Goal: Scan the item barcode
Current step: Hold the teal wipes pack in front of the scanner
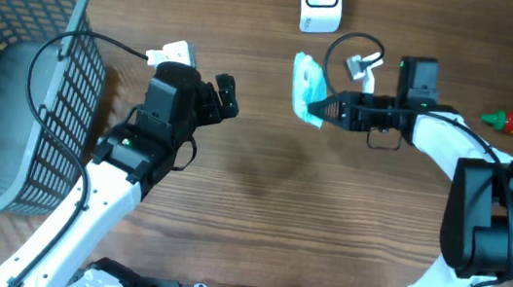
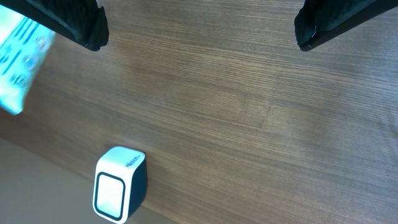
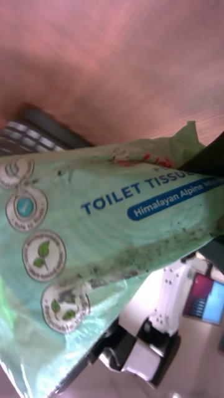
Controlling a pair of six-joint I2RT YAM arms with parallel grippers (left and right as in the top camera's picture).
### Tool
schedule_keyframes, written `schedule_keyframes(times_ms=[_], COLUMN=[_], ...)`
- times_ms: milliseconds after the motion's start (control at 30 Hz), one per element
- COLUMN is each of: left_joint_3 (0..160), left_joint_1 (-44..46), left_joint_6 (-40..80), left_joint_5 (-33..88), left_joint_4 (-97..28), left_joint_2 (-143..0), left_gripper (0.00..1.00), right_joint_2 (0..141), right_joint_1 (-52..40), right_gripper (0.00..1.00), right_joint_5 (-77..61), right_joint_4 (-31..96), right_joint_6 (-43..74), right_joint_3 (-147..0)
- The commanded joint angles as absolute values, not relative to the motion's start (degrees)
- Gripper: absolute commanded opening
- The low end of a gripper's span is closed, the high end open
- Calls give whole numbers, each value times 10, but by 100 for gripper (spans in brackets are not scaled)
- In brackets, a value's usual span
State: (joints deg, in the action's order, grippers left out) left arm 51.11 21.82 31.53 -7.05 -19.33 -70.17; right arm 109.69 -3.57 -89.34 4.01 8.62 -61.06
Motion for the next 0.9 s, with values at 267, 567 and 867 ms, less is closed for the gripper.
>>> schedule_keyframes(times_ms=[267,567,867], left_joint_3=[515,515,515], left_joint_1=[221,221,221], left_joint_6=[304,304,304], left_joint_5=[-78,-78,-78], left_joint_4=[-192,-192,-192], left_joint_2=[-701,-701,-701], left_gripper=[100,100,100], right_joint_2=[1095,1079,925], right_joint_1=[-6,5,0], right_gripper=[5,5,5], right_joint_5=[-849,-685,-385], right_joint_4=[-316,-41,241], right_joint_6=[345,111,-30], right_joint_3=[-614,-614,-635])
